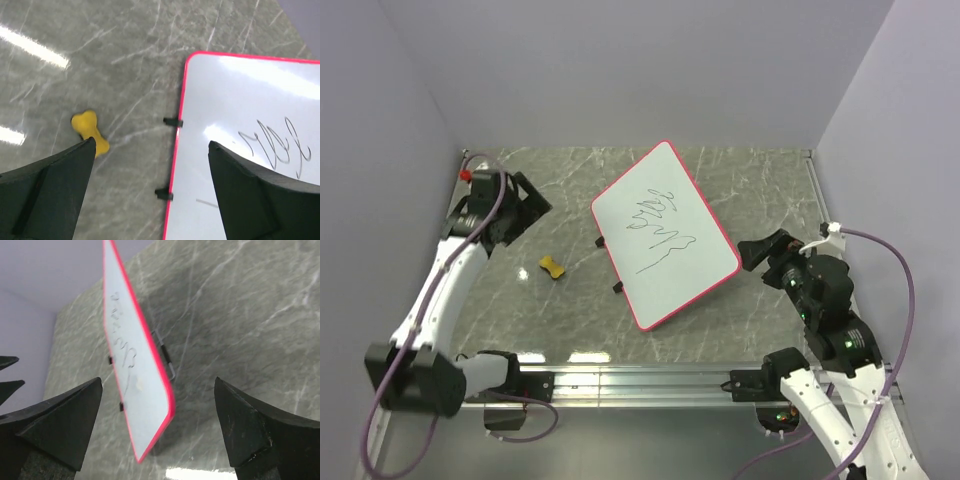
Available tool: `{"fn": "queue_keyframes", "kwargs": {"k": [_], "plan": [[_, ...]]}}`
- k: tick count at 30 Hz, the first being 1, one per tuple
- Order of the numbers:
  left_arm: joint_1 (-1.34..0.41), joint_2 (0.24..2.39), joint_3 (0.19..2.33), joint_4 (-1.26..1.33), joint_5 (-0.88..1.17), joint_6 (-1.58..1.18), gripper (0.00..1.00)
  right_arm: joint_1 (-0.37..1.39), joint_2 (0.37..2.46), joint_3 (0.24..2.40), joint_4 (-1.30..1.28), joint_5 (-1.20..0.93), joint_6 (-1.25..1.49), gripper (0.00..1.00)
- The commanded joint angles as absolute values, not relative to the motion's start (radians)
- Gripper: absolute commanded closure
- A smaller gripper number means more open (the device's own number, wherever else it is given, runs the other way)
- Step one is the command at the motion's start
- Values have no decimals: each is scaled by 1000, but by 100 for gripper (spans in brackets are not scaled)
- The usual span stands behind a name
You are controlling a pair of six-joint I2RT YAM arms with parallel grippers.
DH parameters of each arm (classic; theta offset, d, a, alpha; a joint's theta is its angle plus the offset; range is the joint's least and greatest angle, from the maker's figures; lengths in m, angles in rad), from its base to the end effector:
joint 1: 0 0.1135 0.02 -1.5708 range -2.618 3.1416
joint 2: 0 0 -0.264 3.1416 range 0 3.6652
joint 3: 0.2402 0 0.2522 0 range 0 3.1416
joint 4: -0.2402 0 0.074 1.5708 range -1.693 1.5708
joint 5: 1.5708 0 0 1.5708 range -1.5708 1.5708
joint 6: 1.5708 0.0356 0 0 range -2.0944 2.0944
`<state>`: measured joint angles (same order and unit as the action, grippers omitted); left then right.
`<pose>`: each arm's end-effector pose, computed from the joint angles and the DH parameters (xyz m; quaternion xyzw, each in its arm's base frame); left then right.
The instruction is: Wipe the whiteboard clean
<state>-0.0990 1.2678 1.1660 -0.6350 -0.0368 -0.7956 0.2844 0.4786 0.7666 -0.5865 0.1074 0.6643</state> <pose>0.2710 -0.0256 0.3266 -0.3190 0.8567 -0.1600 0.3724 0.1048 0.0267 0.3300 0.1830 0.7828 0.2326 0.5475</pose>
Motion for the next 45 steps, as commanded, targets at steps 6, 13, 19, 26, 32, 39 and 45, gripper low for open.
{"fn": "queue_keyframes", "kwargs": {"k": [6, 13, 19, 26, 32, 39, 45], "plan": [[-81, 1081, 976, -738, -66, -902, 1, 311, 454, 828, -658, -81, 643, 2], [-83, 1166, 899, -732, -155, -908, 3, 321, 569, 926, -781, -199, 542, 0], [-143, 1235, 858, -669, -175, -930, 7, 321, 563, 908, -815, -196, 561, 0], [-175, 1390, 874, -575, -185, -951, 12, 319, 584, 916, -853, -150, 591, 0], [-212, 1532, 903, -525, -204, -971, 18, 319, 606, 971, -896, -115, 566, 0], [-232, 1646, 900, -434, -181, -960, 35, 321, 603, 1035, -945, -69, 540, 0], [-232, 1661, 910, -437, -181, -946, 54, 321, 705, 1179, -950, -45, 480, 0]]}}
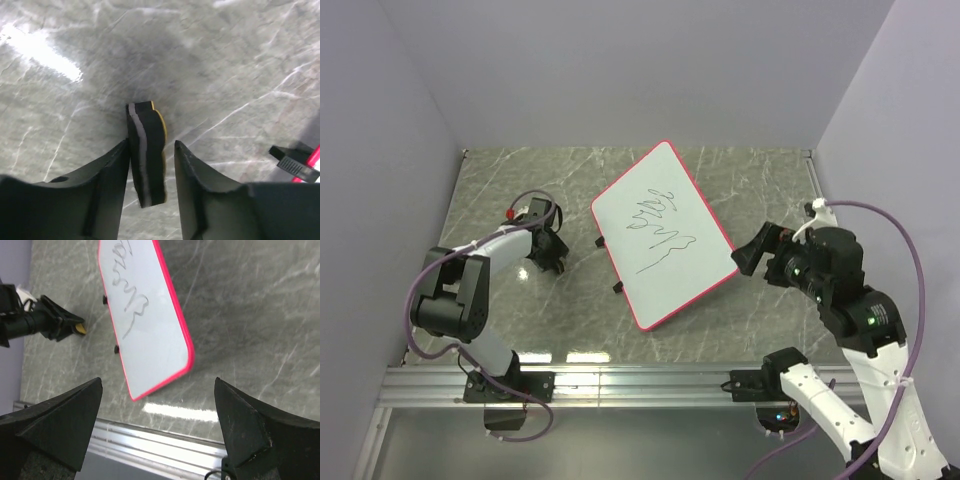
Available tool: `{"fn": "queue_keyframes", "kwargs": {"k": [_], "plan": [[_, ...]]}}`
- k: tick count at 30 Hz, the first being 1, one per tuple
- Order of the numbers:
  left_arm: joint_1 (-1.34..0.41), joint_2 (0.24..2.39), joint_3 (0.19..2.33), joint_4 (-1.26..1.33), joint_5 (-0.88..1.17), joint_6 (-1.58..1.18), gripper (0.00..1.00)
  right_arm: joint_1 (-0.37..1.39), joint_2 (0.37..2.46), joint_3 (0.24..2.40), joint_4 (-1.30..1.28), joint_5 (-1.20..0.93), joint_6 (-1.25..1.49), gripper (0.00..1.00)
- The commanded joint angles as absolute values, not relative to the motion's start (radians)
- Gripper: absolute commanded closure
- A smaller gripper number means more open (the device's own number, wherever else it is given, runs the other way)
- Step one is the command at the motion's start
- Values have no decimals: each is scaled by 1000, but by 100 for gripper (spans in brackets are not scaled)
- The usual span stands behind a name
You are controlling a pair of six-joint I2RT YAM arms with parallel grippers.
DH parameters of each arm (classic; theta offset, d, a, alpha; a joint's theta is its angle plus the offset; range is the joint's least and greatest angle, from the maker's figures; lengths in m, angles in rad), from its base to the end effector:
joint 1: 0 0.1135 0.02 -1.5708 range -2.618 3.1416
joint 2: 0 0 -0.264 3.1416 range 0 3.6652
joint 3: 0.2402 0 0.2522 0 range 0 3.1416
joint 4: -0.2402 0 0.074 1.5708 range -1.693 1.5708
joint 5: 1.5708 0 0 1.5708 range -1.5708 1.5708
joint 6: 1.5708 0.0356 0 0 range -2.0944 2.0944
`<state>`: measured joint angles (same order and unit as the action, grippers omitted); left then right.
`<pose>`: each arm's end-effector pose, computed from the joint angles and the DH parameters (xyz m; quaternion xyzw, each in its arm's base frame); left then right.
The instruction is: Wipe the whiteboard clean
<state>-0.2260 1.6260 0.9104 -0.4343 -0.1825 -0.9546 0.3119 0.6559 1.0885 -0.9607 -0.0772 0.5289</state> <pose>0.2971 -0.0617 0.1622 -0.3648 0.9032 -0.0418 0.2224 0.0968 0.0341 0.3765 0.0747 0.8635 0.2337 0.4407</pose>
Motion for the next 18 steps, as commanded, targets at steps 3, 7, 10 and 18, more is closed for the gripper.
{"fn": "queue_keyframes", "kwargs": {"k": [3, 7, 10, 18], "plan": [[-232, 1622, 933, -500, -178, -945, 45, 319, 755, 1245, -946, -44, 465, 0], [-242, 1493, 942, -612, -201, -959, 38, 318, 784, 1272, -934, -54, 463, 0], [-242, 1407, 927, -710, -225, -965, 36, 319, 784, 1250, -920, -54, 472, 0], [-241, 1325, 902, -775, -273, -954, 44, 319, 755, 1178, -899, -55, 488, 0]]}}
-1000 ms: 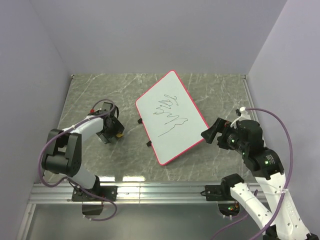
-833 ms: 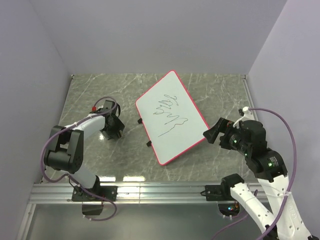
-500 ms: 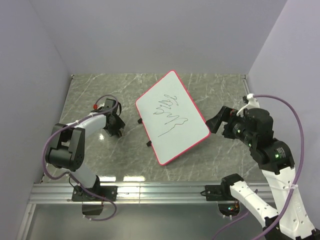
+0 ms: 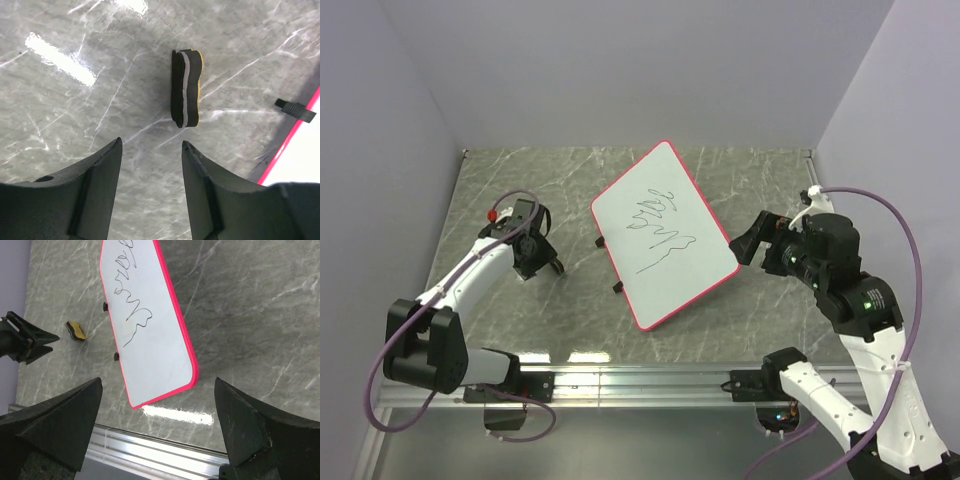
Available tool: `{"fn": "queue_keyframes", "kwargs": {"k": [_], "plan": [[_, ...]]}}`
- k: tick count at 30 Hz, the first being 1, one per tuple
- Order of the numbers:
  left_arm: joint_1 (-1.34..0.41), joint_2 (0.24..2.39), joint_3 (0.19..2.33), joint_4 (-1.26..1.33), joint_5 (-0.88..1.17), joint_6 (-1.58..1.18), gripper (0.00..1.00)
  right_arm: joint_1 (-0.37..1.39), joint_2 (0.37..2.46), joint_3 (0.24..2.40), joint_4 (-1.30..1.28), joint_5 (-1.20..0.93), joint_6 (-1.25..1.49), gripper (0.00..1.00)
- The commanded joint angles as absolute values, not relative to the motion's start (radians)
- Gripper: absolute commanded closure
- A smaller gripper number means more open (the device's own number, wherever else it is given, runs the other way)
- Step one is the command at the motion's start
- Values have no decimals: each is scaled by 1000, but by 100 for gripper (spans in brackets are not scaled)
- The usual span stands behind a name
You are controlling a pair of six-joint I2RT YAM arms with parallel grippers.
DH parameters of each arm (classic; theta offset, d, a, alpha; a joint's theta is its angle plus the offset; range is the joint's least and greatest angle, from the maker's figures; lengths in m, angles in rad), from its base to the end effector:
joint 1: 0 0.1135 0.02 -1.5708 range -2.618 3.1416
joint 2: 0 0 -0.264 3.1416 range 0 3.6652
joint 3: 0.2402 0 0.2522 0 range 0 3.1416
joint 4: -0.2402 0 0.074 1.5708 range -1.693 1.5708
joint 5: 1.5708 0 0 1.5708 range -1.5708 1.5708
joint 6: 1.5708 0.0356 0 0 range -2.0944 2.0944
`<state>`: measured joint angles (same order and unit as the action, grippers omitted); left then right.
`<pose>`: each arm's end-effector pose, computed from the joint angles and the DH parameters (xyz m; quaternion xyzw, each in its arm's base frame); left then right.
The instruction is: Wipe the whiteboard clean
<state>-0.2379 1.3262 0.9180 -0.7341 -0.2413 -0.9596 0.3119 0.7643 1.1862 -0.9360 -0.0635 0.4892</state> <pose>0.2448 -0.0506 0.2287 -0.3664 0.8985 -0.0218 0.2406 0.1170 0.0401 0.3974 0.0605 0.8612 0.2217 0.4533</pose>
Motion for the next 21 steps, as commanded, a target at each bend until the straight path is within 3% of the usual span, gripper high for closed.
{"fn": "queue_keyframes", "kwargs": {"k": [1, 4, 12, 21], "plan": [[-241, 1330, 897, -697, -243, -937, 43, 321, 750, 1175, -894, -54, 486, 0], [-241, 1351, 929, -588, -196, -911, 44, 319, 749, 1163, -888, -54, 482, 0], [-253, 1574, 1130, -482, -84, -907, 67, 321, 733, 1151, -891, -52, 491, 0], [-259, 1664, 1051, -502, -115, -931, 80, 319, 696, 1144, -927, -12, 472, 0]]}}
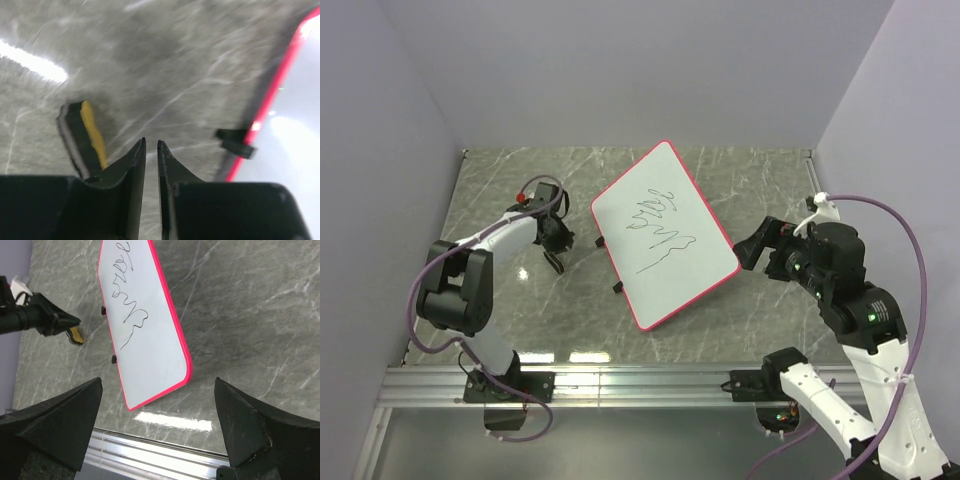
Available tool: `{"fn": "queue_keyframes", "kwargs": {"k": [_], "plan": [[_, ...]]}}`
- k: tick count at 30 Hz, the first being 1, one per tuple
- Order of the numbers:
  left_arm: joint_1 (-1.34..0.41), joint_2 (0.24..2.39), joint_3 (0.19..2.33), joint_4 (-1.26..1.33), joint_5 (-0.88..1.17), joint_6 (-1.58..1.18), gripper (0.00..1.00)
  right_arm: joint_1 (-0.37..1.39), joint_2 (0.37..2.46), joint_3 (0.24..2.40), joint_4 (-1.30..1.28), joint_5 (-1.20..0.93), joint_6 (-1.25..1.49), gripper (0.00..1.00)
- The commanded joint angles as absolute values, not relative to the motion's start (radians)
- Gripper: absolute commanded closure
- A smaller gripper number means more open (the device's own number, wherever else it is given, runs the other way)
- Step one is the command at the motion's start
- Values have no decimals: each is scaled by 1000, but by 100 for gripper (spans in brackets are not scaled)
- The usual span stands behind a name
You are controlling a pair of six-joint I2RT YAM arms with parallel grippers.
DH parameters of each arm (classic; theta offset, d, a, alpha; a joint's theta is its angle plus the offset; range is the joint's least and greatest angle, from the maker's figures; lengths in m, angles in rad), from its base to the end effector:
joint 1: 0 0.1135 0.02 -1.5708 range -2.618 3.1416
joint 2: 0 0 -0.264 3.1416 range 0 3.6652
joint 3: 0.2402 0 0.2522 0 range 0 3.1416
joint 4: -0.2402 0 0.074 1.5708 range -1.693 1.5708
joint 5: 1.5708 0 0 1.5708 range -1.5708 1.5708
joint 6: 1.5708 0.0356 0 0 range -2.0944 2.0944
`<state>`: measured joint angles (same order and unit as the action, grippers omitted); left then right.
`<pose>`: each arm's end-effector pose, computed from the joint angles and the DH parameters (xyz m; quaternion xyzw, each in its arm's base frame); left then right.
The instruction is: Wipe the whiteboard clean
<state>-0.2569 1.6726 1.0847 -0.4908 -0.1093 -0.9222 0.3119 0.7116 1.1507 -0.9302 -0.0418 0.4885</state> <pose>0.3256 -0.0815 0.1938 -0.3288 0.9110 -0.0912 0.2316 0.1070 0.0361 0.3927 0.0649 0.8552 0.2167 0.4663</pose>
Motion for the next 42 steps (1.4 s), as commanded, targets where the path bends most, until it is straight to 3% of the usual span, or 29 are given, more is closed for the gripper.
{"fn": "queue_keyframes", "kwargs": {"k": [1, 15, 19, 22, 23, 26, 37, 40, 42], "plan": [[-261, 1639, 1040, -506, -120, -933, 80, 316, 696, 1140, -930, -9, 471, 0], [-261, 1405, 973, -638, -250, -910, 74, 319, 749, 1115, -859, -41, 433, 0], [-259, 1396, 971, -638, -259, -904, 66, 322, 758, 1120, -848, -51, 425, 0], [-259, 1399, 953, -640, -278, -913, 36, 318, 758, 1121, -841, -60, 433, 0], [-259, 1399, 924, -632, -275, -910, 20, 319, 756, 1121, -839, -61, 436, 0], [-259, 1399, 867, -592, -273, -904, 11, 319, 752, 1120, -845, -61, 433, 0], [-255, 1477, 833, -477, -288, -884, 12, 319, 718, 1098, -891, -80, 434, 0], [-245, 1508, 830, -454, -290, -882, 16, 321, 722, 1109, -900, -77, 430, 0], [-241, 1523, 822, -431, -282, -876, 25, 322, 730, 1121, -907, -72, 426, 0]]}}
